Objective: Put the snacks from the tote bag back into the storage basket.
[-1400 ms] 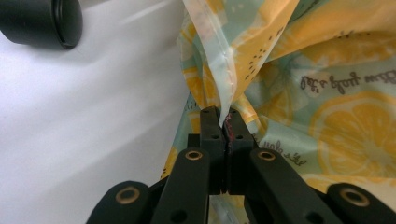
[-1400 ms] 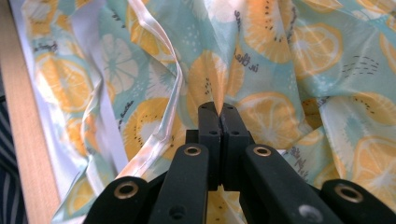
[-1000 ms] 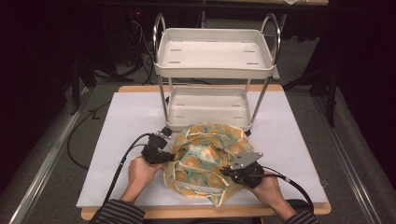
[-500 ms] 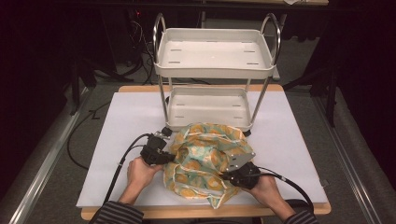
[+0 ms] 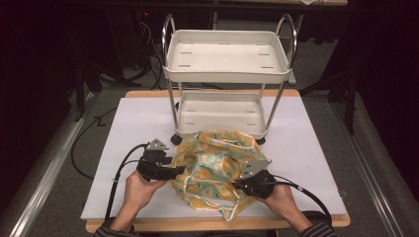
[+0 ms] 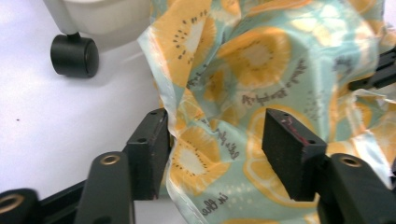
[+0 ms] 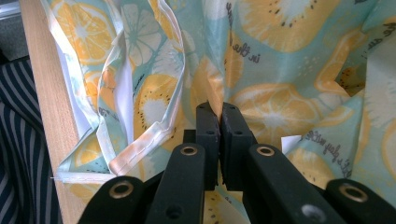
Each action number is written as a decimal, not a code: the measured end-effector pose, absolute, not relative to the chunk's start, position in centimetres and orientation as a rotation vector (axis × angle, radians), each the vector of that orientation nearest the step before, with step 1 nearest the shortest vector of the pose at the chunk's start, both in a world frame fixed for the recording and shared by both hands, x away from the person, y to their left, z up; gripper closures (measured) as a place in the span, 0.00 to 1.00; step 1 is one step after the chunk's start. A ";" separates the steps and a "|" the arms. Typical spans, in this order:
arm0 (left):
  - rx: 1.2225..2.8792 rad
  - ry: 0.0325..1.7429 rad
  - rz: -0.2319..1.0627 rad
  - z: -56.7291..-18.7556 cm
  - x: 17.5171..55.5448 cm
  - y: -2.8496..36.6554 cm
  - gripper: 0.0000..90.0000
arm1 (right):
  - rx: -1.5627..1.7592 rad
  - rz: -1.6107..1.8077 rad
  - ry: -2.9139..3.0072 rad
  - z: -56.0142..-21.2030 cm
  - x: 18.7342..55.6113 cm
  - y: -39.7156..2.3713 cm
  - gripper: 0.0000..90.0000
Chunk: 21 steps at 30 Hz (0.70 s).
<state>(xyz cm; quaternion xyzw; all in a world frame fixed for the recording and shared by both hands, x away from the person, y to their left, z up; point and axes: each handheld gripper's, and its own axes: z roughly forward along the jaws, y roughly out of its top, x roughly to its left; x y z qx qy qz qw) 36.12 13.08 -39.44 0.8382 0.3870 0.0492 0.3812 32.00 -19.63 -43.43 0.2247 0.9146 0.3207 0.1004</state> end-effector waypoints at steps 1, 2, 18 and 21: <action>2.135 0.988 0.131 -39.2 35.9 13.1 0.45 | 0.666 0.948 2.702 -43.4 32.0 -19.6 0.98; 2.135 0.987 0.149 -39.0 35.7 13.1 0.43 | 0.668 0.949 2.701 -43.4 32.0 -19.6 0.98; 2.116 0.873 0.241 -36.0 32.4 12.2 0.35 | 0.690 0.964 2.686 -43.3 32.1 -19.7 0.98; 2.112 0.860 0.259 -35.6 31.9 12.2 0.35 | 0.692 0.960 2.687 -43.3 32.1 -19.7 0.98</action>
